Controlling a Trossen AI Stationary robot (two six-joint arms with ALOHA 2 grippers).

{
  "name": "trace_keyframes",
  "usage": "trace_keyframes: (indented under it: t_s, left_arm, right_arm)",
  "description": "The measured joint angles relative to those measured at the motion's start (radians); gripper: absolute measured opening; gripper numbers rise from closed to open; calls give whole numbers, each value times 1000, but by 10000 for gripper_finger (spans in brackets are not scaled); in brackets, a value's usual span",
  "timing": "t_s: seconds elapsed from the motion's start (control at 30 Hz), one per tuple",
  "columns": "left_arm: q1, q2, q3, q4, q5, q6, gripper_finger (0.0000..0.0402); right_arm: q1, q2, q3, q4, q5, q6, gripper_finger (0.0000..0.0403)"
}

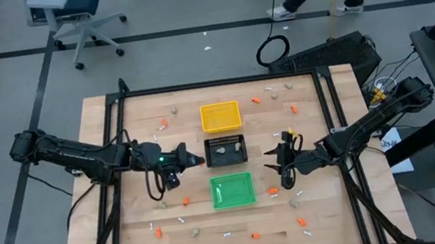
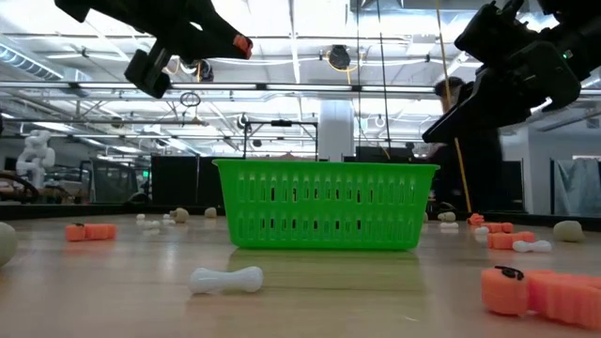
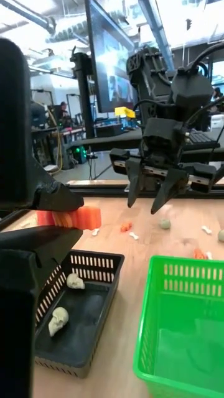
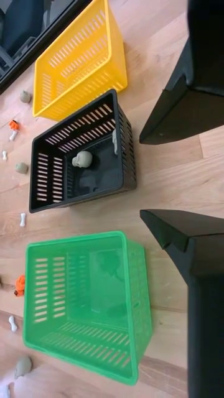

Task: Sort Halloween decoration
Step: Put the orange skeleton toy into the green basket

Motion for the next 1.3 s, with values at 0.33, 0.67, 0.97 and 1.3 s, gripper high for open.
trace_keyframes:
  t_s: [0.33, 0.67, 0.97, 1.3]
  left_arm:
    - [0, 0, 0, 0, 0, -55, 18]
    - [0, 0, 0, 0, 4, -412, 18]
    - [0, 0, 0, 0, 82, -796, 18]
    - [-28, 3, 0, 58, 104, -1164, 18]
  right_arm:
    - [0, 0, 0, 1, 0, 3, 169]
    - [0, 0, 0, 2, -1, 5, 169]
    - [0, 0, 22, -98, -37, 155, 169]
    - [0, -1, 229, -772, -165, 393, 169]
